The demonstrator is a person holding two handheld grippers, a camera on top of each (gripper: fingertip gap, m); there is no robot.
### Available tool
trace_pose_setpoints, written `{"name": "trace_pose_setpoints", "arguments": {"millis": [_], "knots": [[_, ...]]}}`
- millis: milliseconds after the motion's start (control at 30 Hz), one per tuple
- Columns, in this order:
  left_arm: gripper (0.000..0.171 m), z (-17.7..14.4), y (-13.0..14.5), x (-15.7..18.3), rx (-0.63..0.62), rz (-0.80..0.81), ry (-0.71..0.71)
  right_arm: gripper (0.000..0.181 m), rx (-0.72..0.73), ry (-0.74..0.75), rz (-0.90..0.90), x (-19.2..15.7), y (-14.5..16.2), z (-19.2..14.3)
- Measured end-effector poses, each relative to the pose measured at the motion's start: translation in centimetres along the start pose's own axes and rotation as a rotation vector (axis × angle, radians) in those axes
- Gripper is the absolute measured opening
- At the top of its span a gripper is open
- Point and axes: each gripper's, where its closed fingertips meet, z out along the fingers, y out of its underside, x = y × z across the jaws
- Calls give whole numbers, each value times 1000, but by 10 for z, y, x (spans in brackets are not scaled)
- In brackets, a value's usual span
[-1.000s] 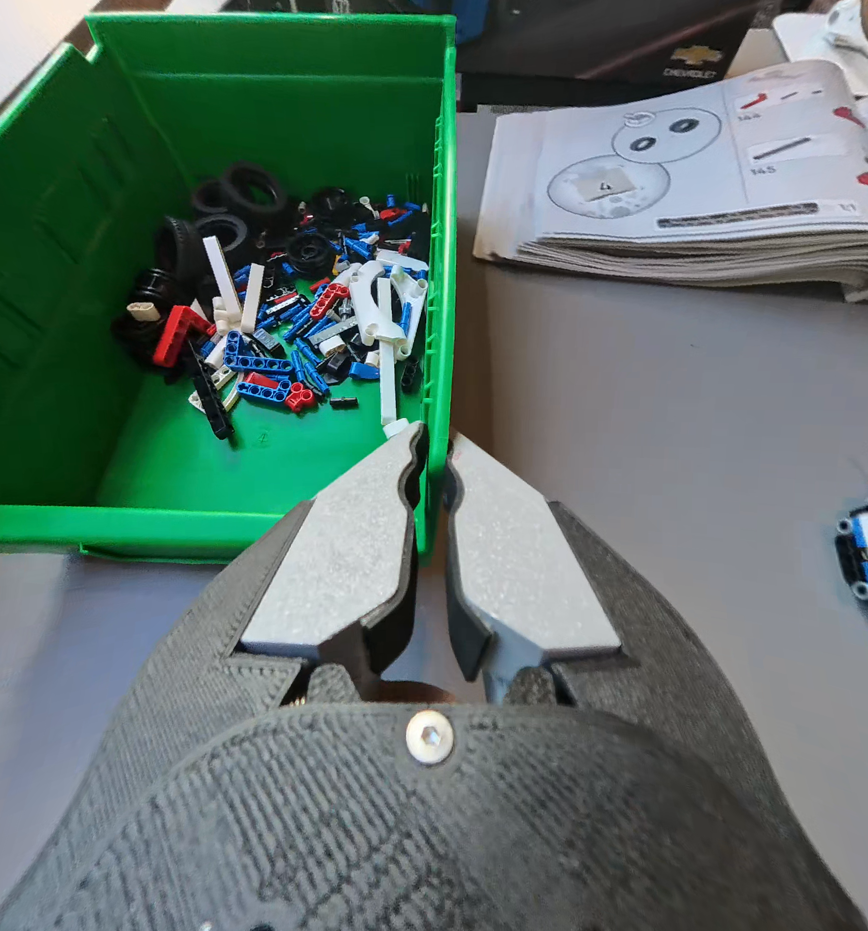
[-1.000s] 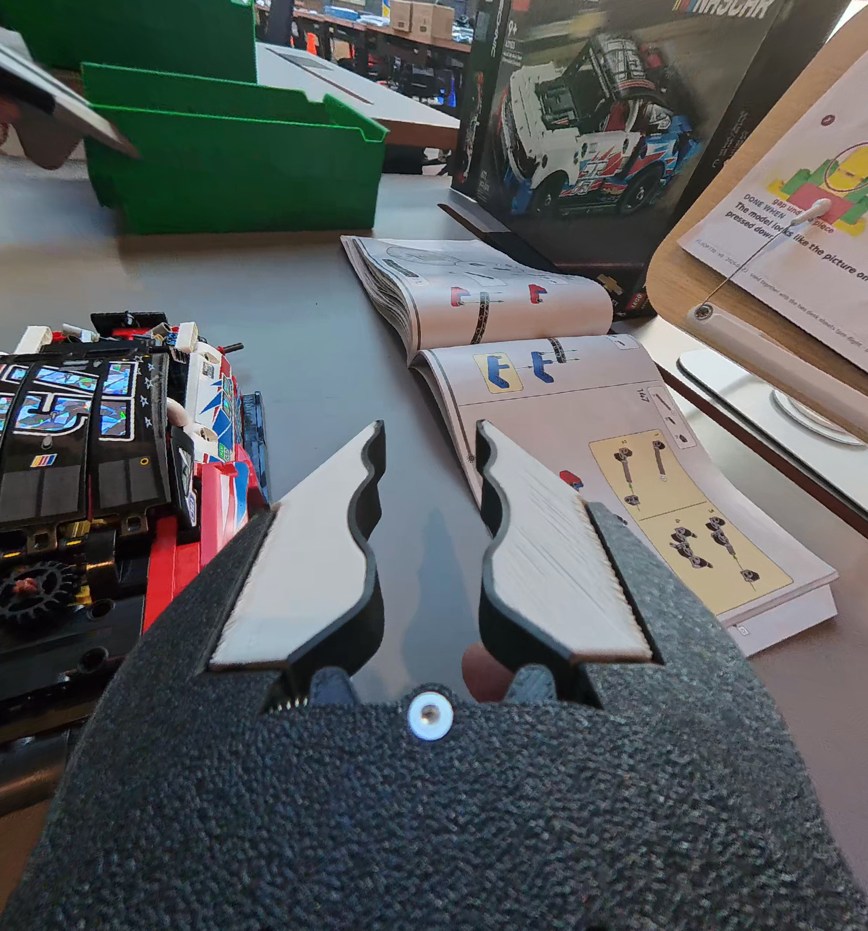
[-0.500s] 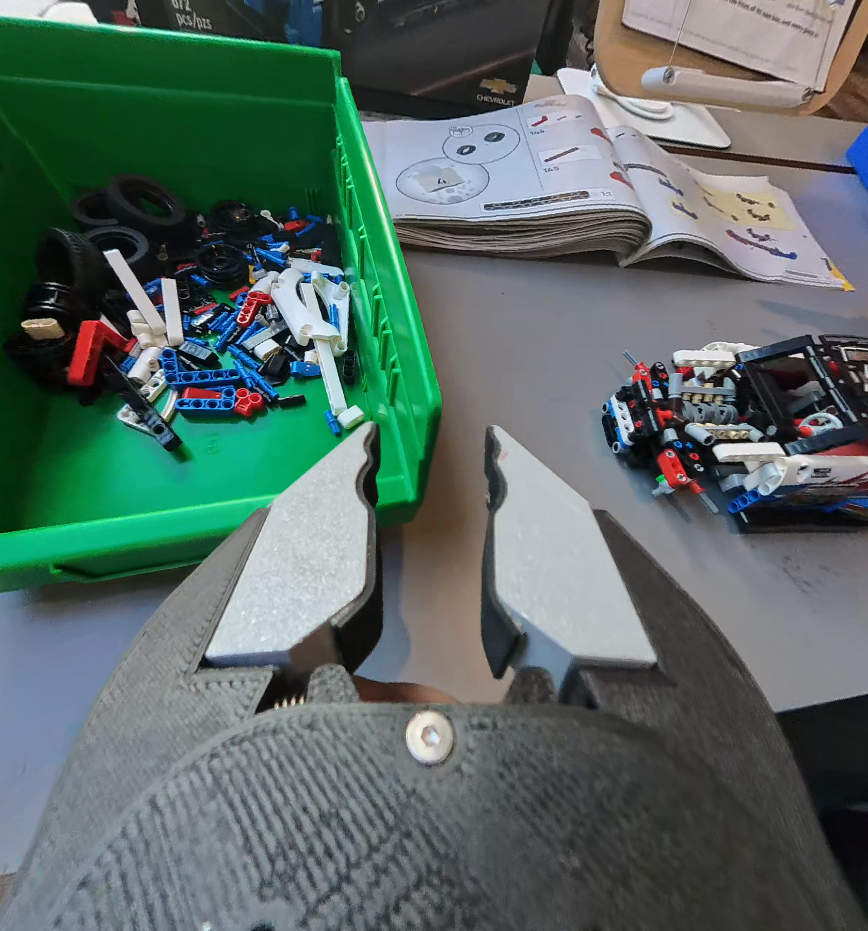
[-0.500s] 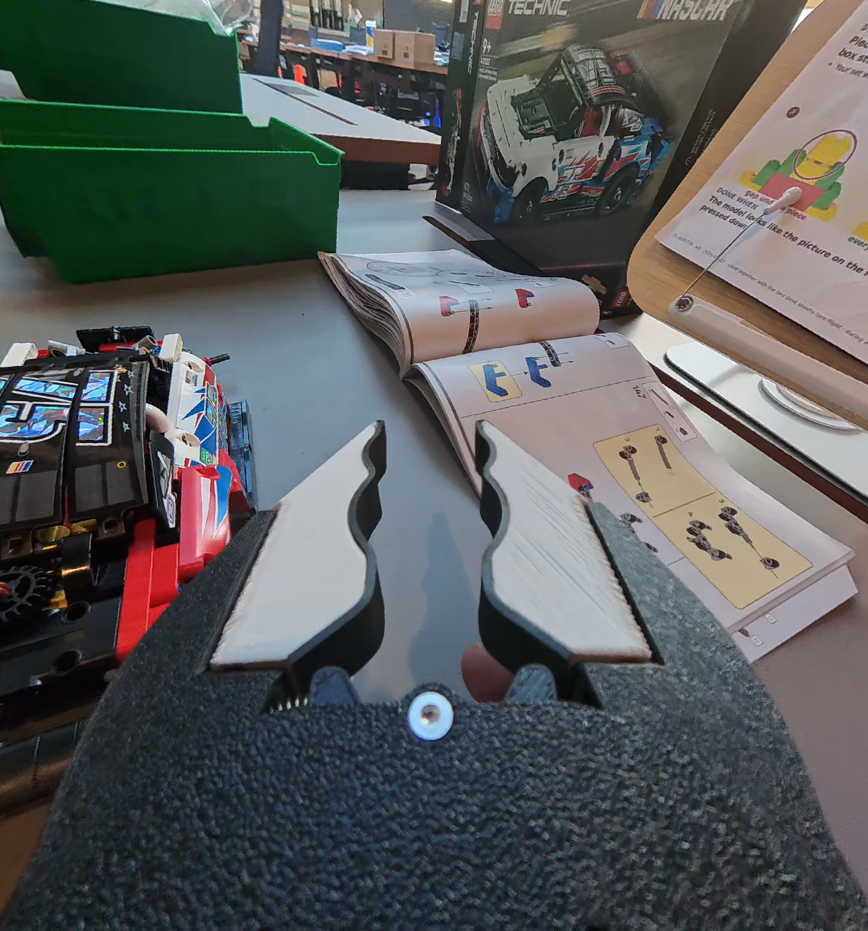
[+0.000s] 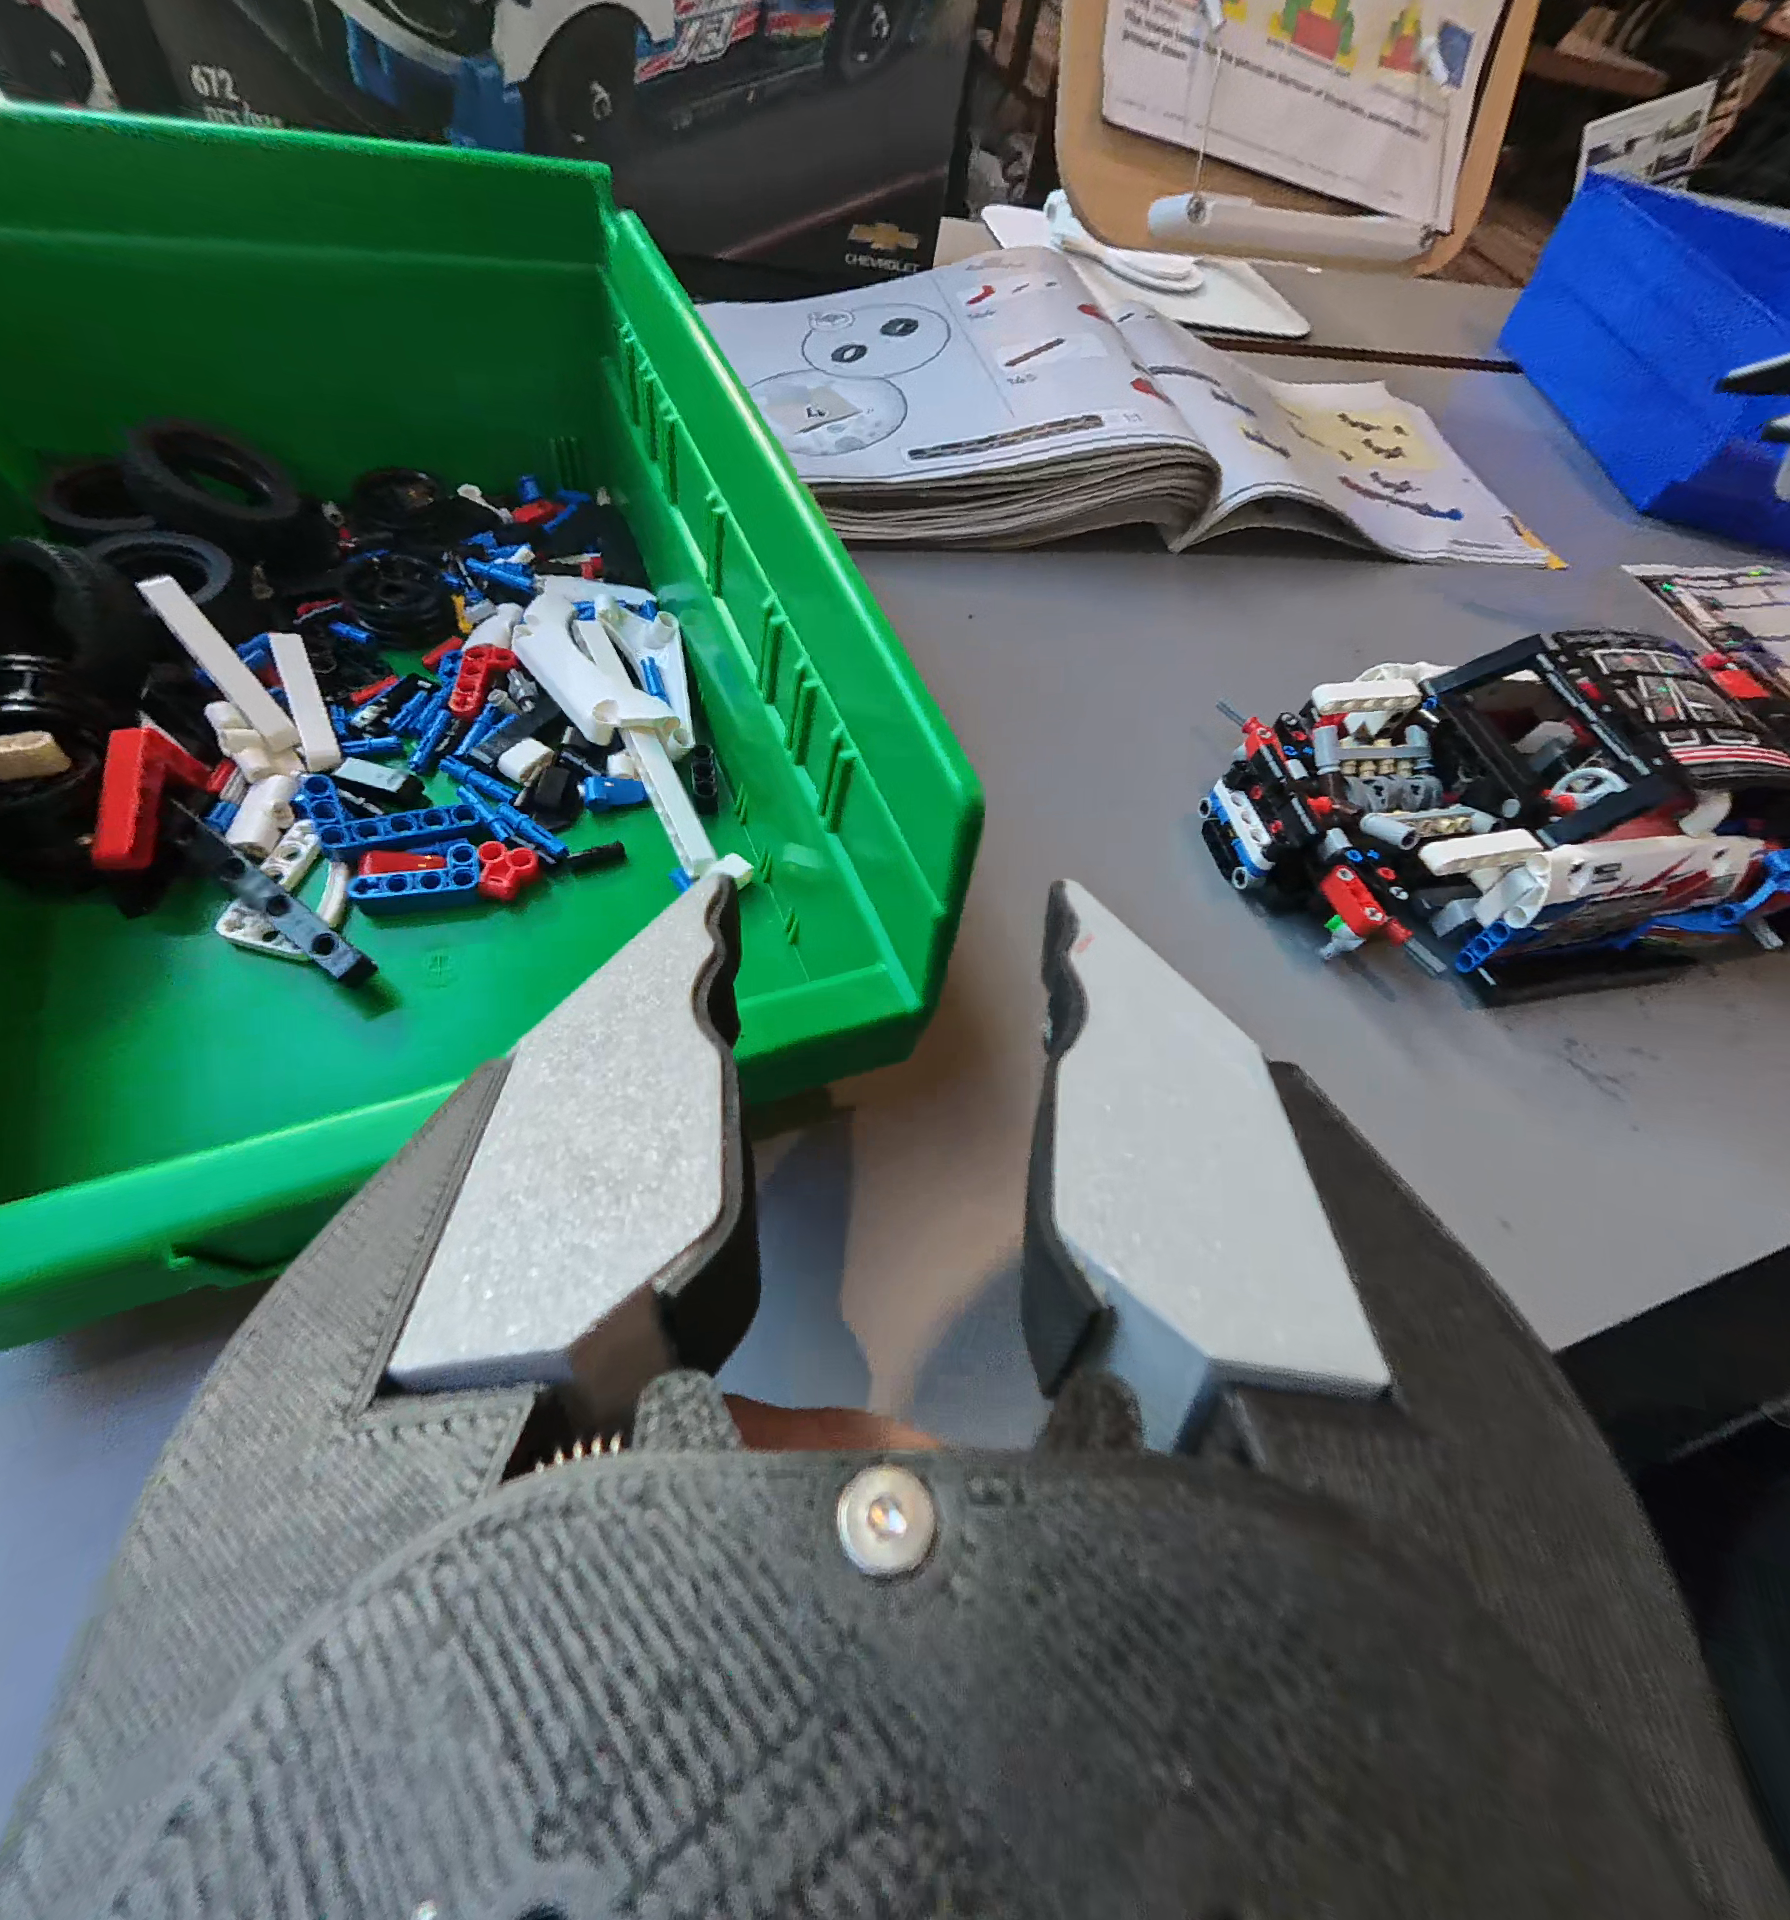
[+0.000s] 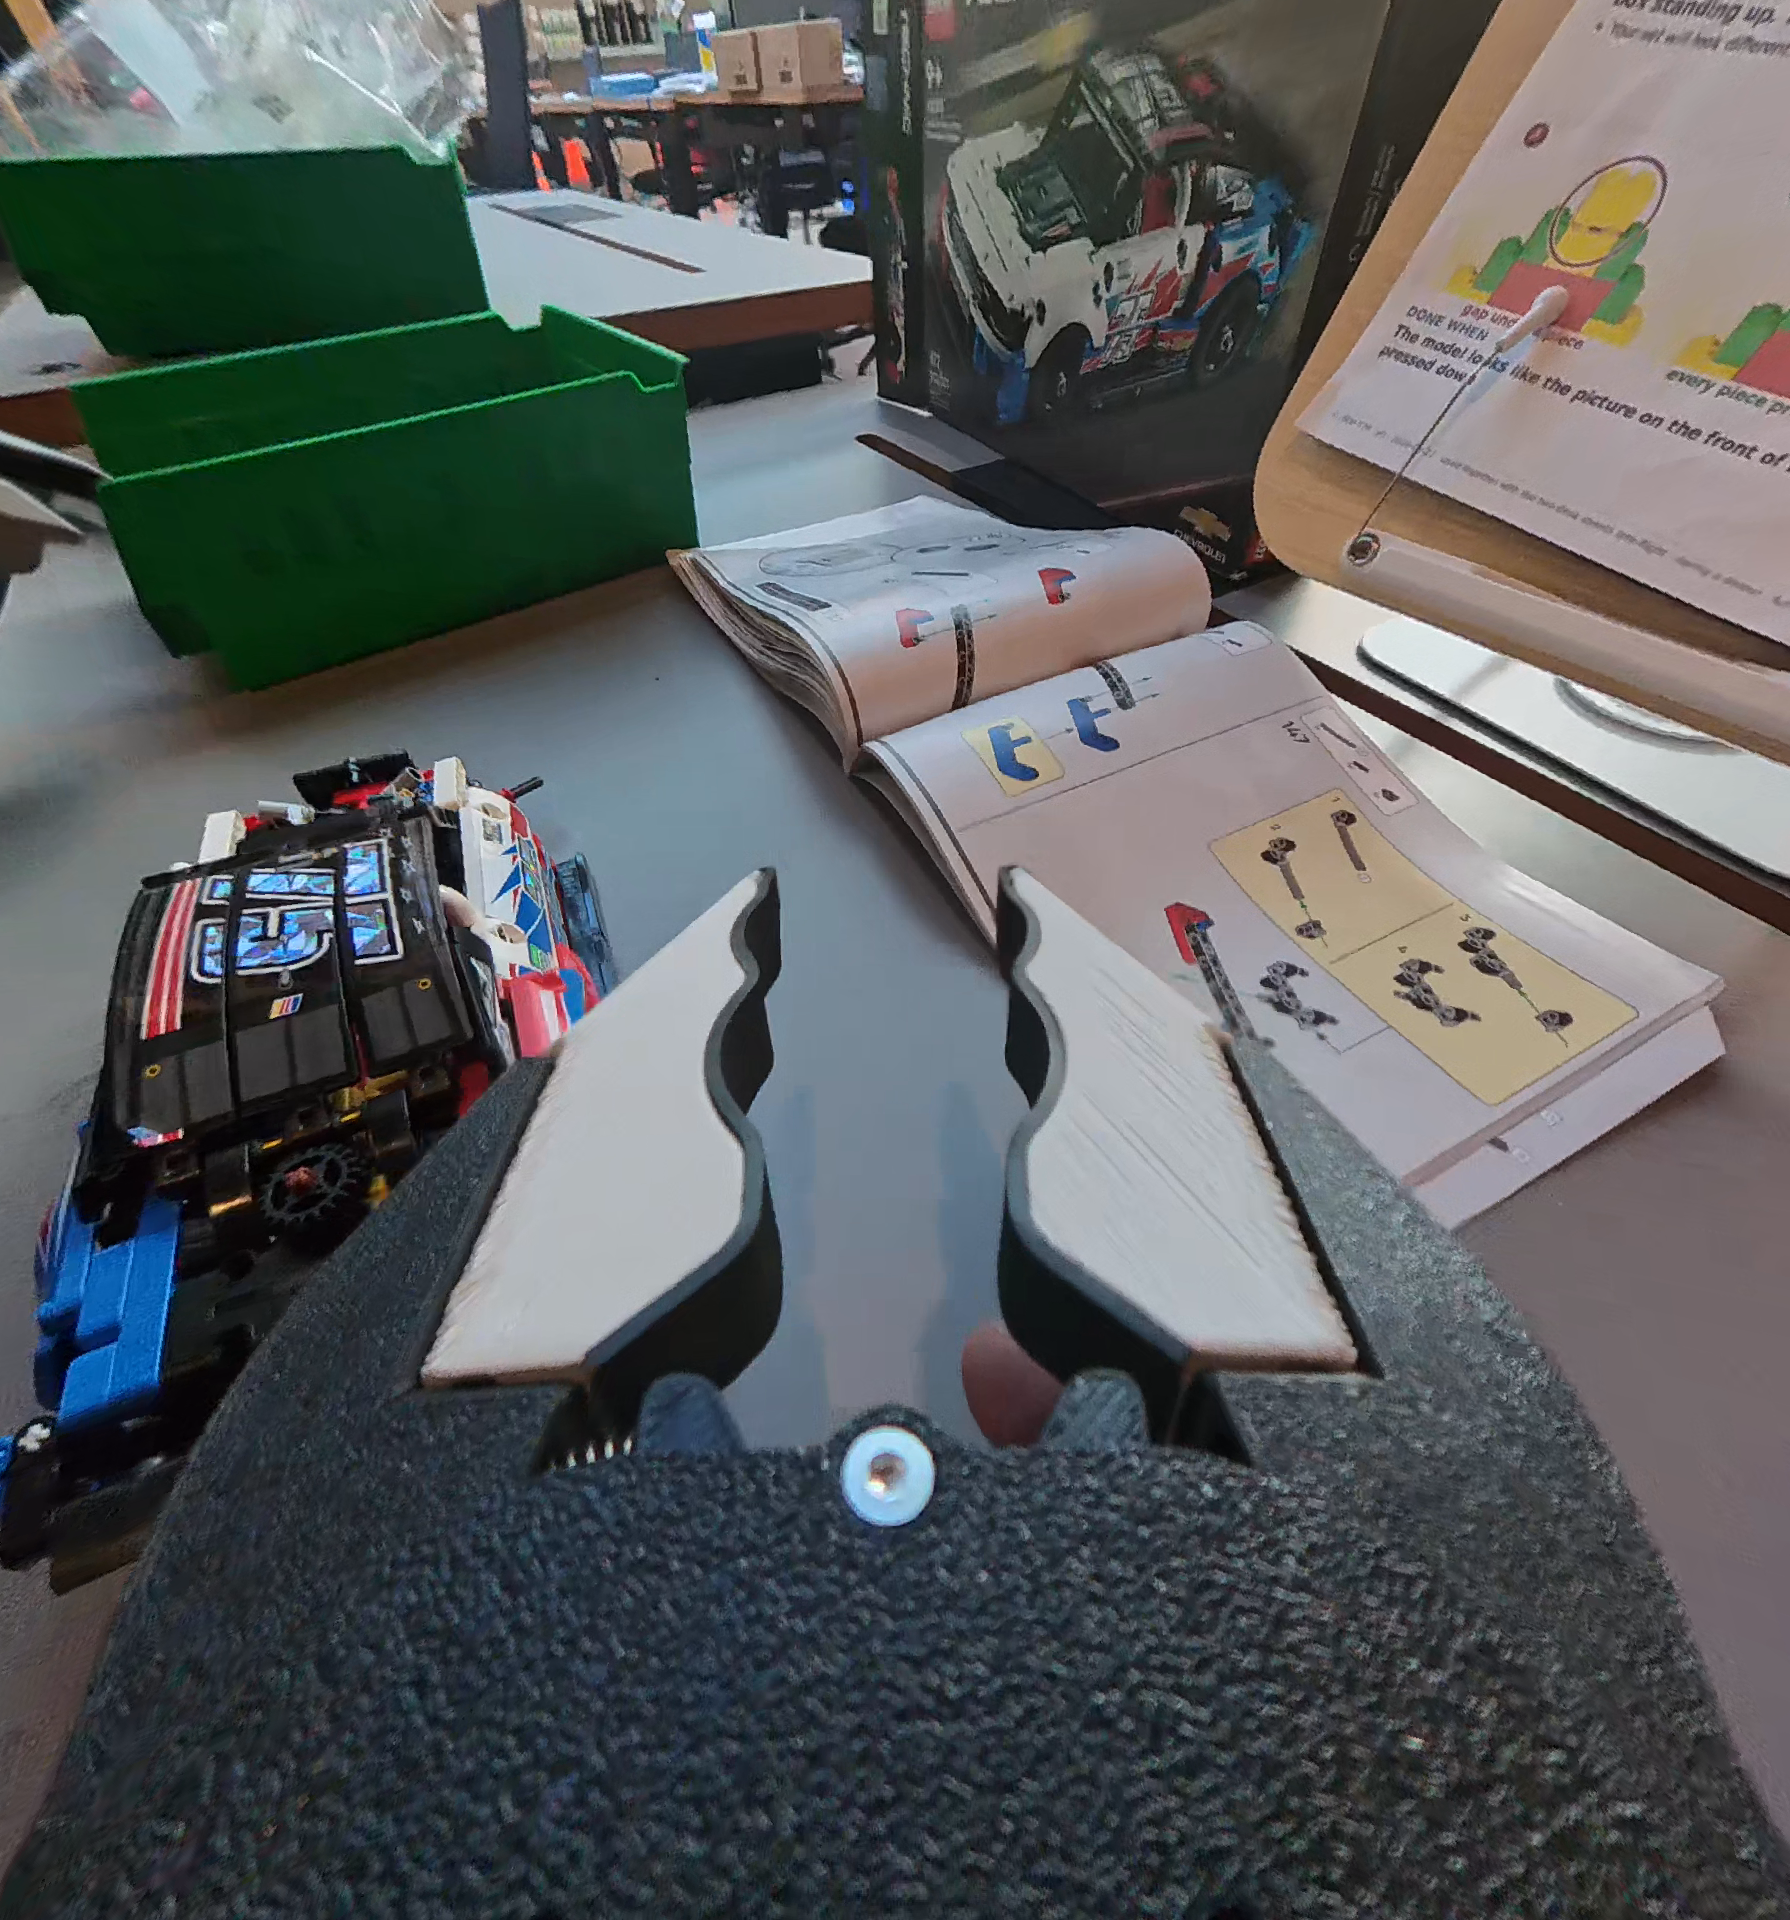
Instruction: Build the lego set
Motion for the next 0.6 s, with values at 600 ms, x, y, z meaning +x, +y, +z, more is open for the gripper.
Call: {"name": "trace_pose_setpoints", "arguments": {"millis": [600], "knots": [[52,11,-53,-90,-111,63,-178,36,-89,276,-44,10,27,-33]]}}
